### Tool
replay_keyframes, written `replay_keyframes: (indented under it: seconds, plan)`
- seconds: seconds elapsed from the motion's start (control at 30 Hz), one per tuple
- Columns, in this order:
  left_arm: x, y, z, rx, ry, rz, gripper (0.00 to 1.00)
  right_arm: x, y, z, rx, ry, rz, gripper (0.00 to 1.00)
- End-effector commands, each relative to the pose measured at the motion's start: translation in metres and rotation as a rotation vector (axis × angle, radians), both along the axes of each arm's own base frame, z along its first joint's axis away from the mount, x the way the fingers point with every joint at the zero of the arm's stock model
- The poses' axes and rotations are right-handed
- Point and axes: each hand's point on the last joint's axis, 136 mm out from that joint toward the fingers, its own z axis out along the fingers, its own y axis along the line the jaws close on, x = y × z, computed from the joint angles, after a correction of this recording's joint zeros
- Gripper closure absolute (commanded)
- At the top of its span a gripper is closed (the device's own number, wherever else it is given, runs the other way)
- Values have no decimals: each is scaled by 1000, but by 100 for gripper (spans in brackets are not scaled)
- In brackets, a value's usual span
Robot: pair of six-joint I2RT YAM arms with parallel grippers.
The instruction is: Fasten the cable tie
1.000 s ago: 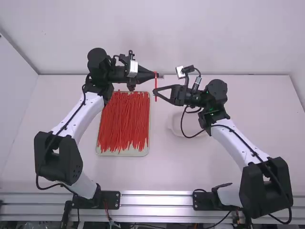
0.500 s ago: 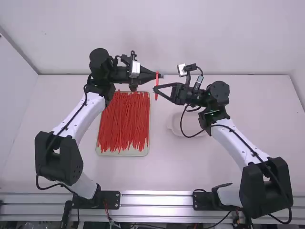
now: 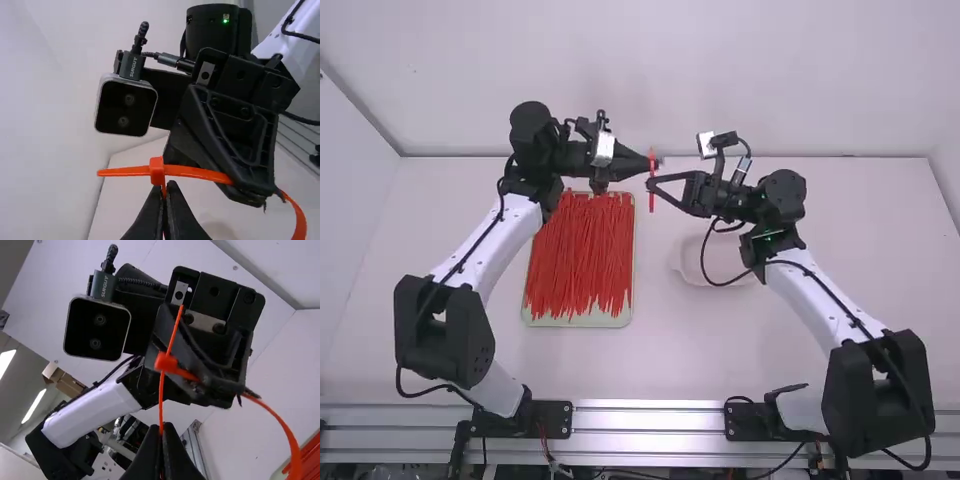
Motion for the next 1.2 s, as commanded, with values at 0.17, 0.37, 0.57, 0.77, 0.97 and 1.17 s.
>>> replay_keyframes:
  seconds: [0.17, 0.37, 0.57, 0.77, 0.97, 1.17]
  plan:
    - [-23, -19, 8, 1, -27, -105, 98, 16, -13, 9, 42, -4, -90, 100]
    - [-26, -22, 6, 5, -8, -116, 98, 19, -18, 9, 43, -1, -105, 100]
    - [-30, -21, 4, 12, 13, -142, 98, 25, -25, 9, 44, -1, -128, 100]
    - [-27, -20, 5, 10, 5, -129, 98, 22, -25, 8, 34, -7, -111, 100]
    - [-27, -20, 5, 9, 6, -126, 98, 15, -23, 5, 21, 16, -64, 62]
    - [-29, -22, 4, 11, 12, -134, 98, 17, -33, 3, 17, 61, -59, 62]
